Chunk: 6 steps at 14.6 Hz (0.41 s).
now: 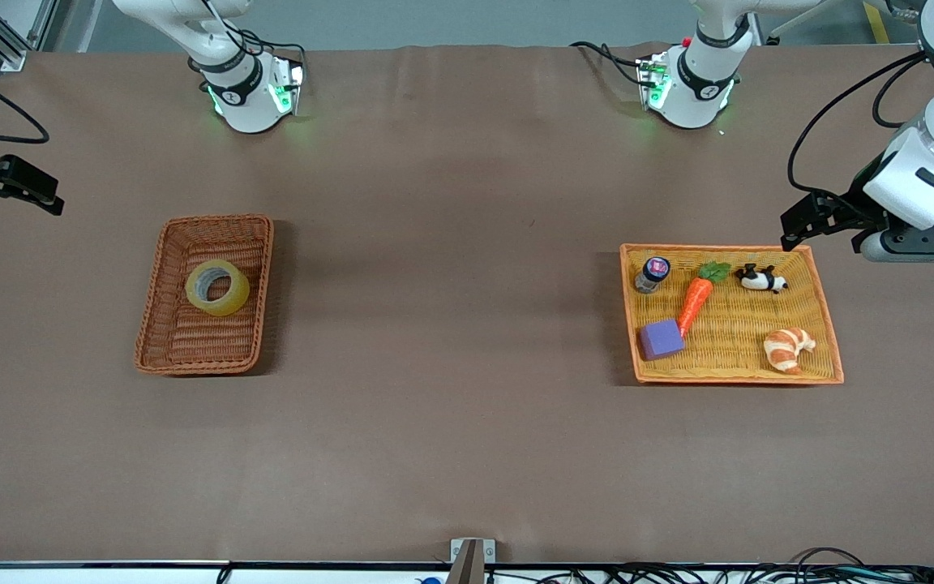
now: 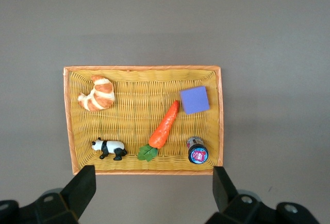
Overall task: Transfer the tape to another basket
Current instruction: 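Open the right gripper and raise it away from the basket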
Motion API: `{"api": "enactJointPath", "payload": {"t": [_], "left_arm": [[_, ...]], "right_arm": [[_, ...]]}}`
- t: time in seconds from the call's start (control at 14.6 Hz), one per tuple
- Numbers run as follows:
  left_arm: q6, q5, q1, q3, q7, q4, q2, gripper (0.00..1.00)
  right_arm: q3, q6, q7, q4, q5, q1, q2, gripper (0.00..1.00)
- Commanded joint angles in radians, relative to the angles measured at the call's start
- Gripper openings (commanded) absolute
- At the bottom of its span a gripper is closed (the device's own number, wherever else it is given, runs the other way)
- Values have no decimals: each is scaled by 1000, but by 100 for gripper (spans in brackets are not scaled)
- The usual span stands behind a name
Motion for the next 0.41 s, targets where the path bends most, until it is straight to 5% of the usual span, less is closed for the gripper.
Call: {"api": "enactJointPath", "payload": {"t": [0.0,0.34], "left_arm": [[-16,5,3,-1,13,17,1,100],[-16,6,1,-2,13,19,5,100]], "right_arm": [[1,-24,15,17,16,-7,-5,100],[-1,16,17,0,20,-8,-12,100]]}}
